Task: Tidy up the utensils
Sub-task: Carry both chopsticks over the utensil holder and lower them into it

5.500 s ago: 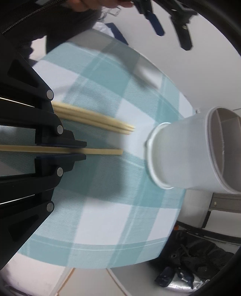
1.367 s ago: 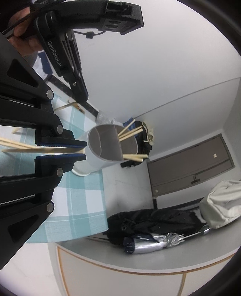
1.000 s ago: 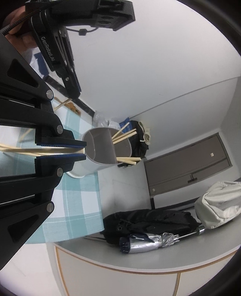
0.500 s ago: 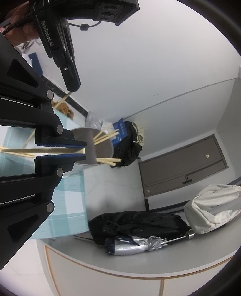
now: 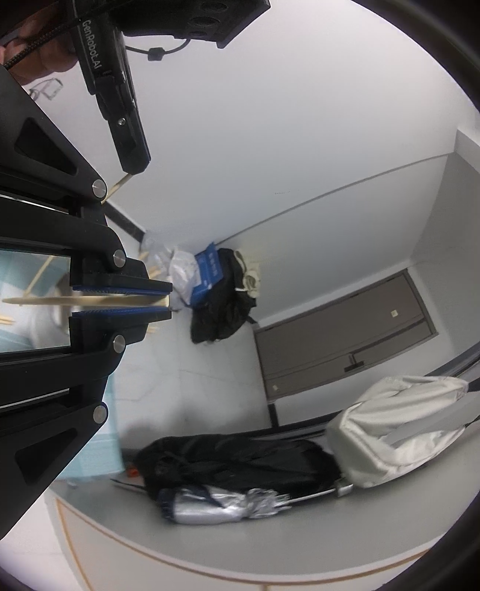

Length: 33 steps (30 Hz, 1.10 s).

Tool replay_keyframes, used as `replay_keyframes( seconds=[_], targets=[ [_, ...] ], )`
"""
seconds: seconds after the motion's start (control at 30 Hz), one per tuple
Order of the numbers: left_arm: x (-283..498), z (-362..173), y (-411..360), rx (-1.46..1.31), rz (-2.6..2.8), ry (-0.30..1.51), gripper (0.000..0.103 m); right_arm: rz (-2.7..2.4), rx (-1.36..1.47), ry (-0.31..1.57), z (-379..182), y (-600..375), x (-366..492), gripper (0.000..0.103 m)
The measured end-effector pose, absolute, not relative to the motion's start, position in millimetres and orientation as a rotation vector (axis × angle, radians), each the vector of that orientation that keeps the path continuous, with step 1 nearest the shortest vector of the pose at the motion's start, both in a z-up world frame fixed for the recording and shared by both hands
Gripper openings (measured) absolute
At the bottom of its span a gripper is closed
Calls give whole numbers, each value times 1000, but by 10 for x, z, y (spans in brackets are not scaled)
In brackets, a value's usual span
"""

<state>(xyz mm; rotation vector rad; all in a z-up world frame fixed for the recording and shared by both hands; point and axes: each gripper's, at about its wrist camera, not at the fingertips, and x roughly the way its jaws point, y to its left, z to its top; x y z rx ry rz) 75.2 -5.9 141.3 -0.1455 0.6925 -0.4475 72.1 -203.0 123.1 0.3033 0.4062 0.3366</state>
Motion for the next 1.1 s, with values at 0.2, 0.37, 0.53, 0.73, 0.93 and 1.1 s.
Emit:
replay_keyframes(
  seconds=[0.2,0.37,0.53,0.73,0.93,1.1],
  targets=[
    [1098,1559,8,-187,-439,692,0,326,308,358,1526,-2070,1044,6],
    [1346,1614,91,-201,-417,685,0,313,311,332,1657,-2057,1337,6],
    [1512,1570,150,-196,-394,693,0,304,306,321,1686,-1997,1607,6],
    [1701,1341,235,-161,-371,711,0,299,338,339,1602,-1970,1865,6],
    [1758,1209,293,-201,-390,736,0,292,338,341,1477,-1930,1997,6],
    [1737,1200,202,-153,-395,728,0,314,319,353,1304,-1861,2033,6]
  ],
)
